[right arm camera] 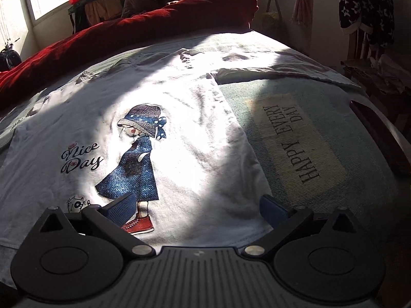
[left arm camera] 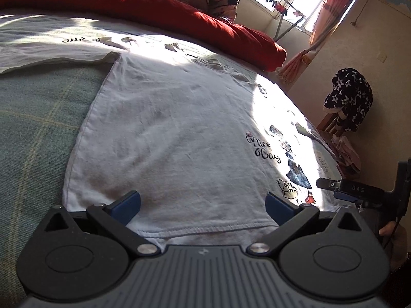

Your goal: Fold clothes

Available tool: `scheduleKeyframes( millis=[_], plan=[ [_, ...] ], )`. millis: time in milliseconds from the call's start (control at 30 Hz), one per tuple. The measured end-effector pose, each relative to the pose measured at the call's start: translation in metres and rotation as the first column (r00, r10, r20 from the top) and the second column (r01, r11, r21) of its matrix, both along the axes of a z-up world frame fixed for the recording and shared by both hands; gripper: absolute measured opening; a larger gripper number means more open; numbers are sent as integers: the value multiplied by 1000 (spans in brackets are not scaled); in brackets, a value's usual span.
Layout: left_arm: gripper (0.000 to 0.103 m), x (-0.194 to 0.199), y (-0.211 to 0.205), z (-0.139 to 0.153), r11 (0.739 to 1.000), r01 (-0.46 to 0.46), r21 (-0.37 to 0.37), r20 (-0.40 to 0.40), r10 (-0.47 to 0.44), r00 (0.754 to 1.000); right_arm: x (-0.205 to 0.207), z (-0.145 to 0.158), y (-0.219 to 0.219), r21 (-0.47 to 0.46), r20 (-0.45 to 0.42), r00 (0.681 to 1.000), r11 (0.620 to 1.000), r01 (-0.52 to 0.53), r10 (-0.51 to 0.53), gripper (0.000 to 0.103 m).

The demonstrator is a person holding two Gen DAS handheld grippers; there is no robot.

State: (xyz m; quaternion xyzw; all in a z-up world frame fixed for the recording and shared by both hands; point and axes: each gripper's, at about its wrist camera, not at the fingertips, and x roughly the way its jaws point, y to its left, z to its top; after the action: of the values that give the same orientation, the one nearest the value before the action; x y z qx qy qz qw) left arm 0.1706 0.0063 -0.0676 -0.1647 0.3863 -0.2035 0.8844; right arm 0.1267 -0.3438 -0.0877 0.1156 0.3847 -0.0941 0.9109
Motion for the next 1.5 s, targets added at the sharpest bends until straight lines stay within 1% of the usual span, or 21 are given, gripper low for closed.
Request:
scheduleKeyframes(
  millis=[33,133,233,300,367,433,533,633,667,767,900,1000,1067,1133,1233,1267,1300,1333,1367,1433,1500],
  plan=[
    [102,10,-3,13,1000,5,3,13,-5,1000,8,7,-1,0,28,999,1000,-20,20,103],
    [102,50,-19,49,1000,26,5,38,-26,999,54,27,4,-2,122,981,988,-152,151,103],
    [102,98,-46,78,998,67,3,40,-67,997,108,37,10,-15,147,964,975,-221,220,103],
    [102,134,-70,87,994,109,0,34,-109,993,136,36,8,-25,158,957,970,-241,242,103],
    [102,180,-104,89,987,160,-1,15,-160,987,155,29,2,-13,143,958,969,-248,248,103],
    [102,216,-135,85,977,211,-9,-10,-211,977,166,13,-6,7,114,961,968,-253,250,103],
    [102,276,-186,66,965,258,-52,-69,-261,963,173,-6,-13,27,58,956,957,-289,287,103],
    [102,324,-225,39,954,281,-107,-128,-293,947,172,-8,-14,40,81,940,942,-334,330,103],
    [102,338,-237,29,952,282,-120,-146,-298,943,172,-9,-14,58,83,934,934,-353,348,103],
    [102,370,-261,5,959,261,-112,-171,-277,945,171,-12,-13,55,88,927,927,-371,365,103],
    [102,398,-273,-22,967,232,-103,-199,-248,948,169,-15,-13,56,97,923,924,-378,372,103],
    [102,410,-272,-34,980,178,-83,-165,-190,968,168,-16,-14,60,109,923,924,-378,370,103],
    [102,416,-268,-37,987,141,-77,-128,-150,980,167,-16,-15,67,115,924,925,-374,366,103],
    [102,421,-267,-37,990,118,-82,-132,-128,983,167,-17,-17,76,121,925,925,-371,361,103],
    [102,417,-275,-24,990,131,-46,-121,-136,983,166,-17,-17,81,125,925,926,-369,357,103],
    [102,413,-278,-18,986,156,-56,-113,-162,980,166,-17,-18,81,126,926,926,-368,357,103],
    [102,408,-281,-14,977,192,-88,-114,-202,973,166,-17,-17,80,127,926,927,-367,356,103],
    [102,404,-286,-11,963,239,-123,-123,-254,959,166,-17,-17,79,127,926,927,-367,356,103],
    [102,401,-292,-10,951,278,-133,-139,-295,945,166,-17,-17,79,127,926,927,-367,356,103],
    [102,395,-306,-14,940,327,-99,-177,-340,924,166,-18,-17,79,128,926,927,-366,355,103],
    [102,397,-318,-22,942,334,-41,-192,-335,922,168,-18,-17,81,130,926,927,-366,354,103]
  ],
)
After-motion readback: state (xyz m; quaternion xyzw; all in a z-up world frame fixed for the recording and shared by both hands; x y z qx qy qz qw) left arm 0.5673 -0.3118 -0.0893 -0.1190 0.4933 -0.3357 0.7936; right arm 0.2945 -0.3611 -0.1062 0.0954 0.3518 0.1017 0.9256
